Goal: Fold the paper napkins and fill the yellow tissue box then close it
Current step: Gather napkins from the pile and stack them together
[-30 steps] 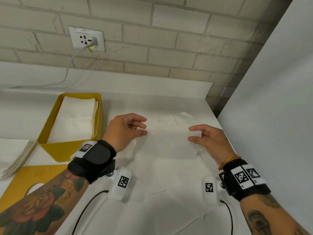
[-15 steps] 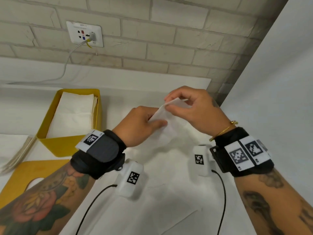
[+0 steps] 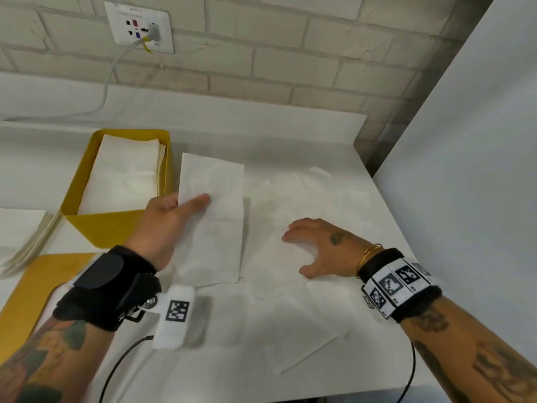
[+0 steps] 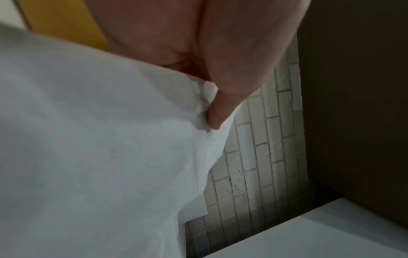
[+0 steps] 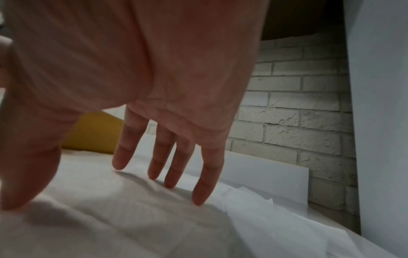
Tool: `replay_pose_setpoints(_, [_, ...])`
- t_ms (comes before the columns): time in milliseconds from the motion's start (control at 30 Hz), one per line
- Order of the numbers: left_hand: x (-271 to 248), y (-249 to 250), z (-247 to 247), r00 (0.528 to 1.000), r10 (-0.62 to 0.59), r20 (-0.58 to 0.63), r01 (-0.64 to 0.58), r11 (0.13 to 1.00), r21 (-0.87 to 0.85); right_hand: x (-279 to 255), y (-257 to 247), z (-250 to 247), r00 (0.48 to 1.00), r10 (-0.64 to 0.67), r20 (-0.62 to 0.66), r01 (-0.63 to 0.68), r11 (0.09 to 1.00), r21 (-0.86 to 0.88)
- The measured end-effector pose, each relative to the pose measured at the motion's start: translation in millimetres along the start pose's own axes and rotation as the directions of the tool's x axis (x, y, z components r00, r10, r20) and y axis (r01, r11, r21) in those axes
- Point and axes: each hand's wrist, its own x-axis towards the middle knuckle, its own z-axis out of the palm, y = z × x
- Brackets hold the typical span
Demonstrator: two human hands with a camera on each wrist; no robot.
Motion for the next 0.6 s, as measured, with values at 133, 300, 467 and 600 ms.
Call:
replay_pose_setpoints(133, [-1.4,-1.0,0.9,1.0,-0.008,-0.01,0.007,1.0,-0.023,2.8,-1.9,2.2,1.0,-0.019,-0.013,0.018,0.998,-0.061])
replay_pose_setpoints(300, [0.6,-4.5,-7.2,0.999,-0.021,-0.024,0.021,0.999,-0.037,3.7,6.5,5.0,0.996,-0.031,-0.089,0.033,0.999,0.016])
replay_pose_setpoints(467, [1.1,-5.8,-10.6,0.999,-0.025,-0.036,0.023,0.999,-0.048,3.1,4.1,7.2,0.995,-0.001,-0.101,0.007,0.998,0.063])
replay_pose_setpoints(600, [1.2,-7.1,-9.2,0.999,-0.032,-0.031,0.03,0.999,-0.041,4.7,3.7,5.0,0.996,0.015,-0.093,-0.01,0.999,0.053])
